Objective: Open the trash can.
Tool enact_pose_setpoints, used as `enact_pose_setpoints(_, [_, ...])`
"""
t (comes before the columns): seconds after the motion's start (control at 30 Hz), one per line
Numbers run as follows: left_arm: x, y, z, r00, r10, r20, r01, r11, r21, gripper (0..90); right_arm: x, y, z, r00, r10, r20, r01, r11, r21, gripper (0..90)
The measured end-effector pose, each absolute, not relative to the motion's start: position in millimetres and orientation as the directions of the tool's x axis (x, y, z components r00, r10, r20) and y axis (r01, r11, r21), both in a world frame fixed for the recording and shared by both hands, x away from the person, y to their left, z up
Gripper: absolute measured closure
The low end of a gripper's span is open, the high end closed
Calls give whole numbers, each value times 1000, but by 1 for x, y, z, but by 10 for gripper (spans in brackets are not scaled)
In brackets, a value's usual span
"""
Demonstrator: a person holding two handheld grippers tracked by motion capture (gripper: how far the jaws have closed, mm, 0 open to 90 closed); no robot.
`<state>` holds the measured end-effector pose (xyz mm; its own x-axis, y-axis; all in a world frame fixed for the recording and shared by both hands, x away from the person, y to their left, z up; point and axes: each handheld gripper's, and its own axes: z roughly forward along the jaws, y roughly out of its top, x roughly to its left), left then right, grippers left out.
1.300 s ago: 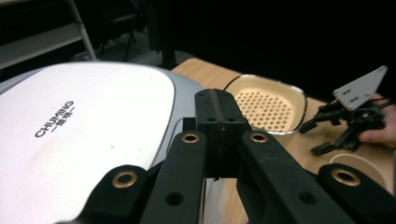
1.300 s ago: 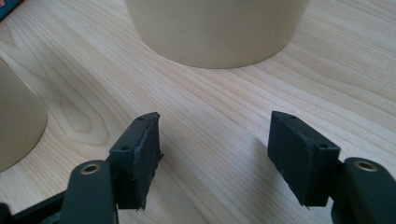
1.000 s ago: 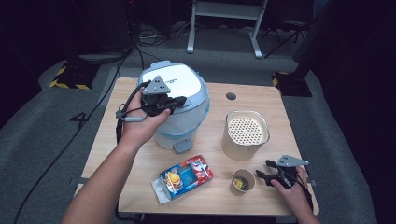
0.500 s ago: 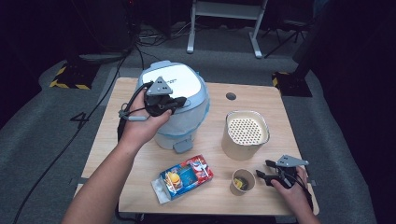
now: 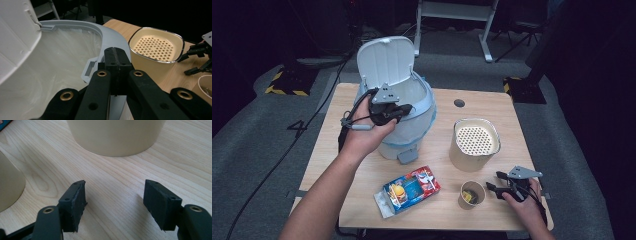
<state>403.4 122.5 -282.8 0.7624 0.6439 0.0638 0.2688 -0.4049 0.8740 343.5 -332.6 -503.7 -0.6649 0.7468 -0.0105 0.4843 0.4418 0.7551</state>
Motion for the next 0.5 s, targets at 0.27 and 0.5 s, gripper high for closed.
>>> enact_pose_setpoints(0.27, [404,130,-286,765,643,-18,288,-318,904,807,344,-333,-504,-665,747,-9,485,441,755,342])
enact_pose_setpoints(0.5, [394,138,-281,812,581,-60,248,-250,936,614,344,-333,-504,-668,744,-7,484,441,756,342])
